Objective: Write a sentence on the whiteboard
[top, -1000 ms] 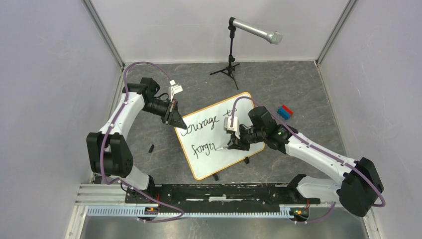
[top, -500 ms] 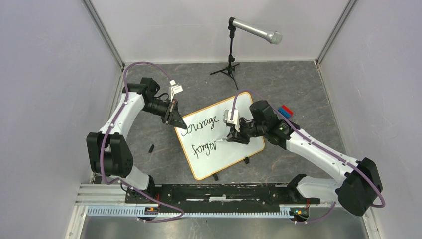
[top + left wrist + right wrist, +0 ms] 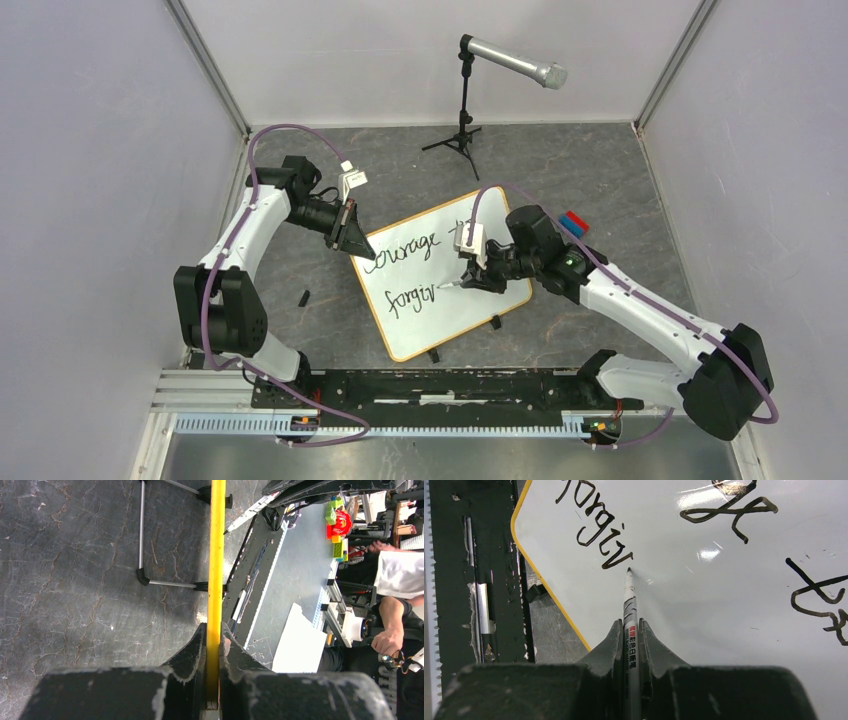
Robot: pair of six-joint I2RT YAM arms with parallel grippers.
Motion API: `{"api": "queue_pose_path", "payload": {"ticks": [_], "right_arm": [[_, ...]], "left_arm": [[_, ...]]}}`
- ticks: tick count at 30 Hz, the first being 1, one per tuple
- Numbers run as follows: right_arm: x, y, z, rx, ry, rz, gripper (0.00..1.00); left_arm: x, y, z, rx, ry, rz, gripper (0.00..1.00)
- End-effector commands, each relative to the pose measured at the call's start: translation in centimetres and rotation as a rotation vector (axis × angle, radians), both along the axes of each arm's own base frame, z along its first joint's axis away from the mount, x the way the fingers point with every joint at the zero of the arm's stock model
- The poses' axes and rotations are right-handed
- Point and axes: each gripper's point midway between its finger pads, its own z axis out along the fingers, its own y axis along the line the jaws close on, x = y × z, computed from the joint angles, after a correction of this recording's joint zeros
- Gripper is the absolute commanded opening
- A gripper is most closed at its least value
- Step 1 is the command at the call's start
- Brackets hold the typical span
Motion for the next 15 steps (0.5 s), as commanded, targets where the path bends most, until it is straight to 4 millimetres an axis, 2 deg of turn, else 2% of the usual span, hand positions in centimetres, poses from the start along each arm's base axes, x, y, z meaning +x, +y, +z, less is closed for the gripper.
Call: {"api": "queue_pose_path", "payload": {"ticks": [1,8,15], "right_arm": [[0.4,0.2,0.1,0.011,-0.018,-0.005,0.0],[0.8,0.3,-0.4,-0.003,-0.022,-0.005,0.0],[1.6,-0.7,-0.3,-0.036,-0.053,-0.031,0.0]], "left_arm": [[0.5,1.0,0.0,0.071,-0.068,0.003,0.02],[0.4,1.0,-0.1,0.073,-0.065,0.004,0.02],[0.5,1.0,0.0,0.072,-0.065,0.005,0.02]]}}
